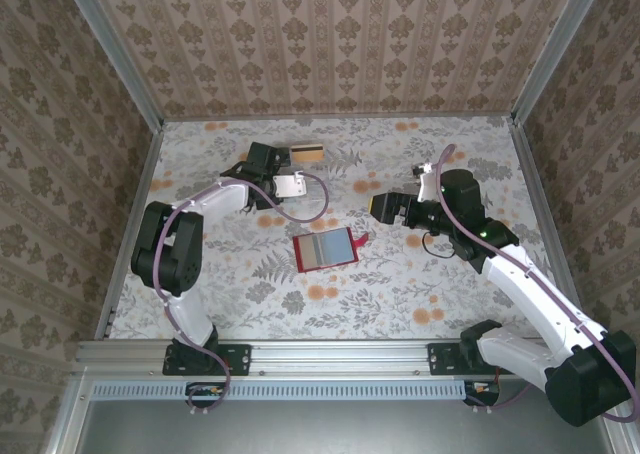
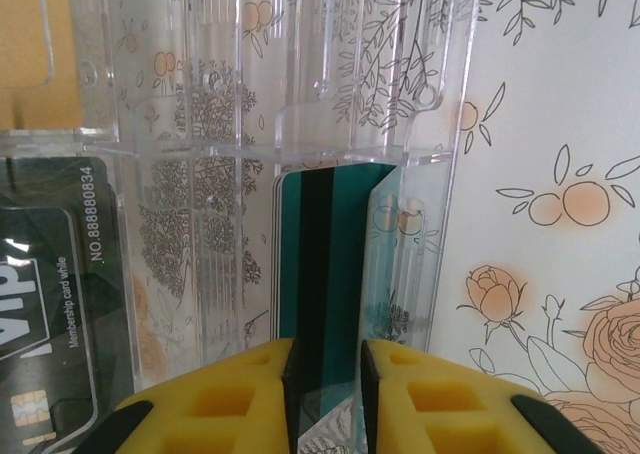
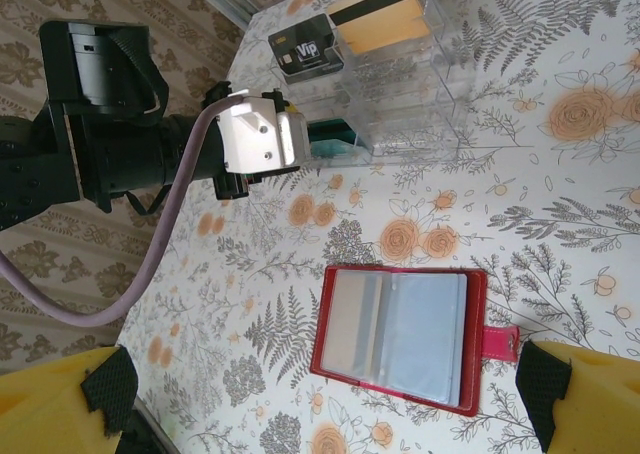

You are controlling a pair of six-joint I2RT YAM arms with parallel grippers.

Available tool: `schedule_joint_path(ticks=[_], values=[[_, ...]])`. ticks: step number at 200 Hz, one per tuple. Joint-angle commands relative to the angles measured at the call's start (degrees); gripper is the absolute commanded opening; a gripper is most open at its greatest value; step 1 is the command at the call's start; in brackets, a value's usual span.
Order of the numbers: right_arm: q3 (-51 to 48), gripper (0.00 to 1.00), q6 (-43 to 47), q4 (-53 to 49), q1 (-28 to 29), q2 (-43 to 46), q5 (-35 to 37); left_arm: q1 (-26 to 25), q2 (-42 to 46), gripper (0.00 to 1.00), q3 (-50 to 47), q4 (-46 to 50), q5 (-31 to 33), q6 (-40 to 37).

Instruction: Take the credit cards out of the card holder

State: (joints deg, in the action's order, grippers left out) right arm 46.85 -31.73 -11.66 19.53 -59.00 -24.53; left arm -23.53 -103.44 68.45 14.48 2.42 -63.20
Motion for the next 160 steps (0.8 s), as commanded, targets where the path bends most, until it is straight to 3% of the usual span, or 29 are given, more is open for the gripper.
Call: schedule_joint_path(ticks=[1,79,160], values=[[-0.83,1.0,-0.8,1.56,-0.22,0.29,0.45,0.28,-1.46,0.27,1.41,-0.6,0.61,0.95],[-1.04,1.0,-1.32,1.56,-0.22,0.81,0.36,0.24,-3.05,0.27,3.36,-3.07,4.4,4.1],[-1.08,1.0,-1.36,1.29,-0.28,1.13,0.05,-0.1,0.72,0.31,2.11,-3.13,2.78,6.22]])
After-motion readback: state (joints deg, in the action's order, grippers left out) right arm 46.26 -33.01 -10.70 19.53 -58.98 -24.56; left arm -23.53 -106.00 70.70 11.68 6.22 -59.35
